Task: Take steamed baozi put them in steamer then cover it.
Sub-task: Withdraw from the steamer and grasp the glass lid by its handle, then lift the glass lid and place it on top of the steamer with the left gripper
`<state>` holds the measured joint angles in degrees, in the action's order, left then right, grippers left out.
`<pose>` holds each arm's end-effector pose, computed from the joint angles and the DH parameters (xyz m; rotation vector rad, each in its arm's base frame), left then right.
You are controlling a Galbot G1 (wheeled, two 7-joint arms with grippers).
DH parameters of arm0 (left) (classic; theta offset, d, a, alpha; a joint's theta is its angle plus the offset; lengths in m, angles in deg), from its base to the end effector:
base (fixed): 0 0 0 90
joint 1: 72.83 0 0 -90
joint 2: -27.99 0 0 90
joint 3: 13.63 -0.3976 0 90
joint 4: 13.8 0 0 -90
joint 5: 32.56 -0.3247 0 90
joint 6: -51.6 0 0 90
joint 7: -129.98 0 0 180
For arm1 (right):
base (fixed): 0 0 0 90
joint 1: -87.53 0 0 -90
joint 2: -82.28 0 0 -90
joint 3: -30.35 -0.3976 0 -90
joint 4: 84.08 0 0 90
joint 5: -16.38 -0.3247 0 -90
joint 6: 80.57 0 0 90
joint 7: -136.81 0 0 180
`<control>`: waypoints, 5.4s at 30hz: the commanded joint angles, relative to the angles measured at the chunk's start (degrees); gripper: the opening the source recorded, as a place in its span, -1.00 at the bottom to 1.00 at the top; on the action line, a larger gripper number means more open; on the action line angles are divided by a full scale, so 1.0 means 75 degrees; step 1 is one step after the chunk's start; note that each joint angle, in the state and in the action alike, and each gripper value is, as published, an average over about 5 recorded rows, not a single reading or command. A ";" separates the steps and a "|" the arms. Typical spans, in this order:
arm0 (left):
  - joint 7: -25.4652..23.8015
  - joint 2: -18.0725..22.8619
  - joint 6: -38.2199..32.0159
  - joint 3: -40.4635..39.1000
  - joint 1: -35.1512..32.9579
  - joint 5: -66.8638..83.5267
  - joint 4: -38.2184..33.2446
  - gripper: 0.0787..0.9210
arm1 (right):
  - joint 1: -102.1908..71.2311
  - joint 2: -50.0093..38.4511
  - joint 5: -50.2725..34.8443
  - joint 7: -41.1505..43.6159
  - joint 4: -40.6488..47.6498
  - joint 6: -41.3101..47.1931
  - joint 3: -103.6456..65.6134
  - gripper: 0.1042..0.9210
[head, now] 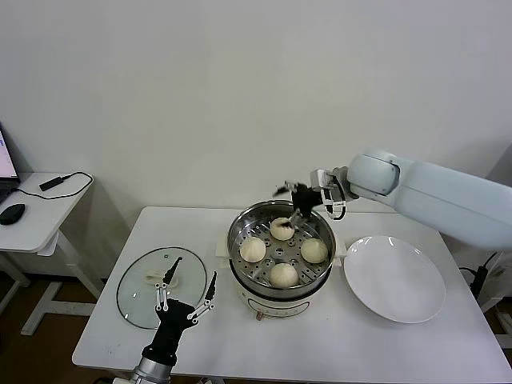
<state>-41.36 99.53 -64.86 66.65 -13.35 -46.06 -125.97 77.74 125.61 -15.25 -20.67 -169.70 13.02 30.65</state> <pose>0.1146 0.0389 -0.3891 0.3667 2.7404 0.4755 0.5174 -0.0851 -0.0910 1.4658 -2.3443 1.3861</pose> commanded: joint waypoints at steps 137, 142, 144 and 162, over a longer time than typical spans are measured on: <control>-0.0234 -0.1070 0.5073 0.0621 0.1872 -0.6021 -0.0676 -0.74 | -1.2948 0.3019 0.3228 -0.5127 -0.0959 -0.3665 -1.2272 0.76; -0.1193 -0.1045 0.6106 -0.0245 0.2192 -0.6383 -0.1747 -0.74 | -1.2930 0.3013 0.3247 -0.5129 -0.0966 -0.3643 -1.2284 0.76; -0.1480 -0.0997 0.6467 -0.0836 0.2462 -0.6504 -0.1953 -0.74 | -1.2929 0.3008 0.3251 -0.5131 -0.0946 -0.3628 -1.2298 0.76; -0.3083 0.0773 0.8703 -0.4733 0.5043 -0.7996 -0.0434 -0.74 | -1.2710 0.3079 0.3307 -0.5180 -0.0435 -0.3550 -1.2382 0.76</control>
<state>-57.29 98.46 -9.77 46.43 14.62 -99.59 -132.39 -18.06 148.51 9.43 -59.52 -174.78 -13.55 -62.19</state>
